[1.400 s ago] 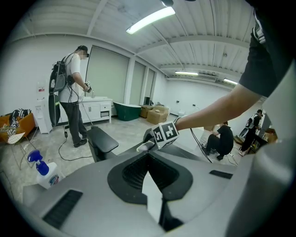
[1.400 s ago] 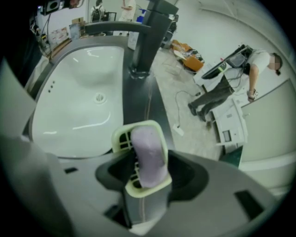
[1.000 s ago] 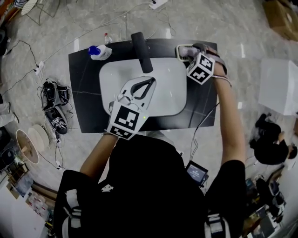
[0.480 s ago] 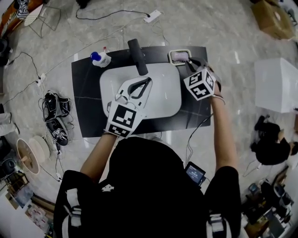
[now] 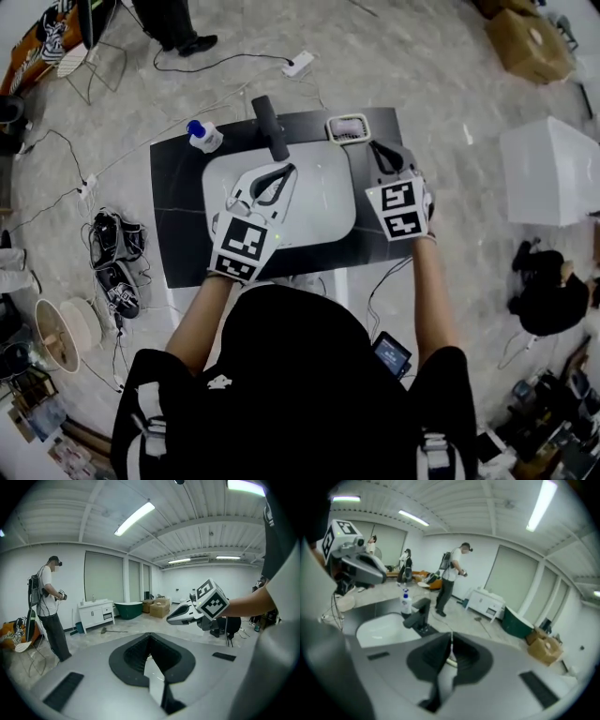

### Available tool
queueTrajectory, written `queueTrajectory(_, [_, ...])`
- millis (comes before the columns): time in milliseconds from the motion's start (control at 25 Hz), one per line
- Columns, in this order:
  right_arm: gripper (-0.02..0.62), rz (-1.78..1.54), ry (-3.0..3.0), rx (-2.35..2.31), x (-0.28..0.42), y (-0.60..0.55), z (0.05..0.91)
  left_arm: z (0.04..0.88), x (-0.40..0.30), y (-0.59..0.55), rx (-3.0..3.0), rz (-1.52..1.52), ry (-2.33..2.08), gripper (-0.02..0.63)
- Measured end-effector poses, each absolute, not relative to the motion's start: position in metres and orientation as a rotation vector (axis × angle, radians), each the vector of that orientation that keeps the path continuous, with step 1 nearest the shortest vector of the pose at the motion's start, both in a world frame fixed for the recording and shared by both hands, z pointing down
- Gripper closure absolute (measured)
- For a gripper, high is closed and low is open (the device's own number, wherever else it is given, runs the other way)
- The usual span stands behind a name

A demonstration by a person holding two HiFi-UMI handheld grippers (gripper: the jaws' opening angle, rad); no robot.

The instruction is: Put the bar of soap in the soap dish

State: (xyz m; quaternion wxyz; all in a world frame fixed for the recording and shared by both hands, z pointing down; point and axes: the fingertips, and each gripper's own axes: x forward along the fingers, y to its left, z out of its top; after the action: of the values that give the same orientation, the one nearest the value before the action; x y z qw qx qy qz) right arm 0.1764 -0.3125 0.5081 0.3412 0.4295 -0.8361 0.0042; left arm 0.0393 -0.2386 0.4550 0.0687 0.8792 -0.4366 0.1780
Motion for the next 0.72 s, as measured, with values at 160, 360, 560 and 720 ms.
queueTrajectory(160, [0.561,0.007,-2.237,1.228,0.177,-0.297,0.464,0.440,0.040,-0.232,2.666,0.522,-1.343,0.581])
queueTrajectory(360, [0.561,-0.002,-2.354,1.353,0.175,-0.276,0.408,0.414,0.041,-0.228,2.703,0.473,-1.378,0.581])
queueTrajectory(560, [0.561,-0.036,-2.417,1.454,0.173,-0.253,0.375,0.389,0.041,-0.223,2.745,0.423,-1.404,0.581])
queueTrajectory(720, [0.561,-0.036,-2.455,1.499,0.172,-0.241,0.356,0.367,0.038,-0.221,2.782,0.385,-1.436,0.581])
